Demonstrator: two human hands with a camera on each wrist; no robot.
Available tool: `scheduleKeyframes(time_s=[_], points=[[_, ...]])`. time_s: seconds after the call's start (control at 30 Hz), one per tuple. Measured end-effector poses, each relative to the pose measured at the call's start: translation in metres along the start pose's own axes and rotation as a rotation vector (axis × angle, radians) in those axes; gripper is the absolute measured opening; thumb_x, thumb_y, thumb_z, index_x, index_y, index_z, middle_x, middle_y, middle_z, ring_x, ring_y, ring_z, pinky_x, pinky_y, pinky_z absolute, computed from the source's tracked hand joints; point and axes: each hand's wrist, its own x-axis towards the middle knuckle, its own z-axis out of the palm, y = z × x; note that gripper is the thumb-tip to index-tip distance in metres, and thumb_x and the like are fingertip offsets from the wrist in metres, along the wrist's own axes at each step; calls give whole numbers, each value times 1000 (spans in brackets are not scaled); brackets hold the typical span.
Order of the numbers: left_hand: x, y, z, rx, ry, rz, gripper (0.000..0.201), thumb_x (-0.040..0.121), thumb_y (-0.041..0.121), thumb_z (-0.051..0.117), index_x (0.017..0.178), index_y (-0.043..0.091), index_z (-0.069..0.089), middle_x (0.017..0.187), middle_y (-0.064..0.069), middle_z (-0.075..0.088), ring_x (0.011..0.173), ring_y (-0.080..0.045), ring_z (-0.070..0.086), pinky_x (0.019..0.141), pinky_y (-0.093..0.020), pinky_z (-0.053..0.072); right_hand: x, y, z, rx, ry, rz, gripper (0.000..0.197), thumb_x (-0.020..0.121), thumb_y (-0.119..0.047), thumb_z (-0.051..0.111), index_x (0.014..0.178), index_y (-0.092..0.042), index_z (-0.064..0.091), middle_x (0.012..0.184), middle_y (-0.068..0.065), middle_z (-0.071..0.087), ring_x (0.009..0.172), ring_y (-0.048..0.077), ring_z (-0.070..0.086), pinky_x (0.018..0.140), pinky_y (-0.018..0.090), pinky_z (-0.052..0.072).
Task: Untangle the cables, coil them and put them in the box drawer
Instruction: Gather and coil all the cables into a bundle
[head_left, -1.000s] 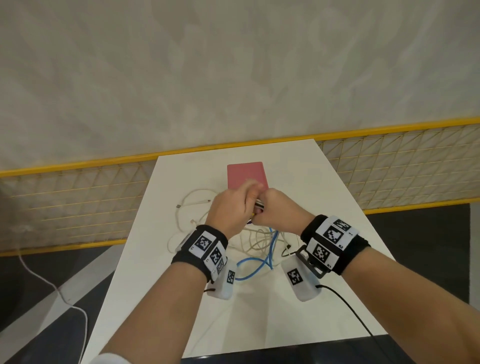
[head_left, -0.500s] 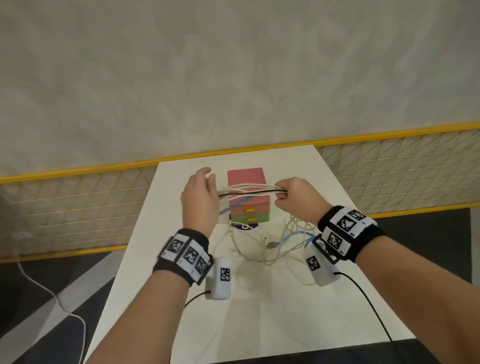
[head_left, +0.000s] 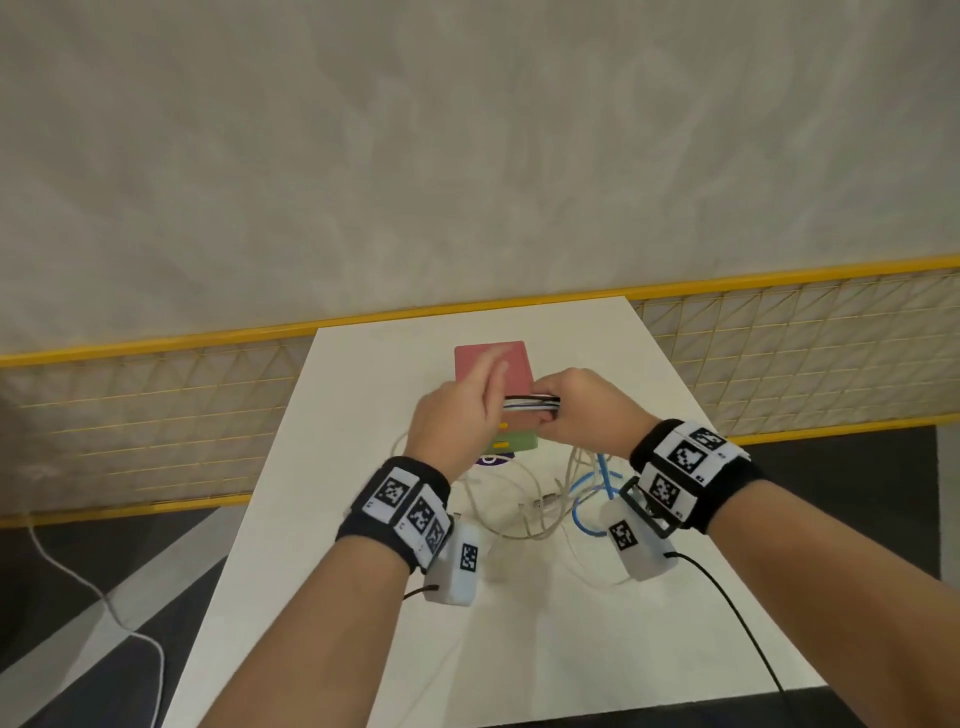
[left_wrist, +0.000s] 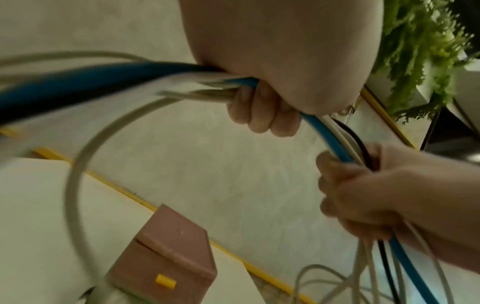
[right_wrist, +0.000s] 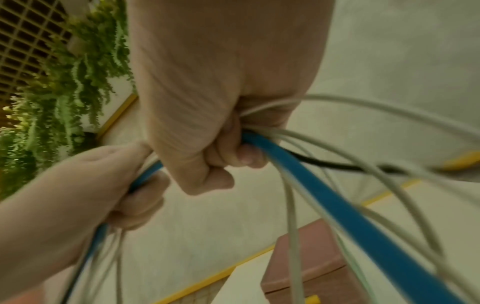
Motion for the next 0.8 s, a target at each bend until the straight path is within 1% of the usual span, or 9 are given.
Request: scheduleKeyframes(time_s=[0.13,0.23,0.3,0.37,0.43,0.5,0.57,0.63,0.8], points=[[4,-15,-17,-137,135,-90,35,103,34,34,136,35,46,47,6,42,48,-19,48,54,-32,37,0,24,-12,-32,25,94,34,73,-9,57,53,-26,36,53,-4,42,50,13,38,53,30,33],[3,-23,-16,-167,123,-149,30,103,34,34,128,33,51,49,7,44,50,-17,49,52,-31,33,3,26,-12,-147,35,116,36,75,-7,50,52,-26,31,53,-3,38,55,19,36,50,29,28],[5,-31,-13,-149,118,-221,28,103,32,34,122,26,53,62,5,56,64,-25,59,56,-33,38,8,19,-11,-174,64,113,39,78,-6,48,52,-28,29,53,-5,37,56,20,37,47,26,24],[7,-34,-8,-137,185,-265,31,103,30,35,124,19,55,90,-5,67,89,-28,63,72,-34,46,13,12,-10,-187,92,118,38,80,-6,47,52,-27,31,55,-5,39,59,22,40,47,25,23],[7,-19,-4,-200,293,-167,33,104,28,36,128,15,55,115,-5,62,111,-20,56,93,-28,41,16,5,-6,-199,93,99,29,81,-9,49,57,-24,42,60,1,49,63,27,48,49,27,27],[4,6,4,-197,271,-12,34,104,29,36,129,16,56,121,-1,60,114,-14,52,99,-25,38,17,-6,0,-237,78,63,12,83,-15,53,75,-15,61,74,9,64,72,31,57,58,28,36],[1,22,14,-144,99,-1,39,104,38,29,127,20,56,113,-2,66,106,-18,59,90,-31,44,17,-12,7,-296,85,17,16,85,-15,51,90,-7,64,85,15,68,78,32,62,63,31,41],[3,21,20,-81,-43,-120,44,103,45,22,120,21,54,94,-7,70,89,-28,64,72,-35,46,15,-12,10,-296,100,14,16,84,-12,52,91,-4,64,85,16,69,78,33,63,64,32,43],[11,10,8,89,33,-61,31,103,39,28,122,22,46,65,-6,61,64,-31,59,57,-35,42,8,3,8,-324,106,-4,18,84,-32,52,87,-17,61,76,5,66,73,28,60,62,30,41]])
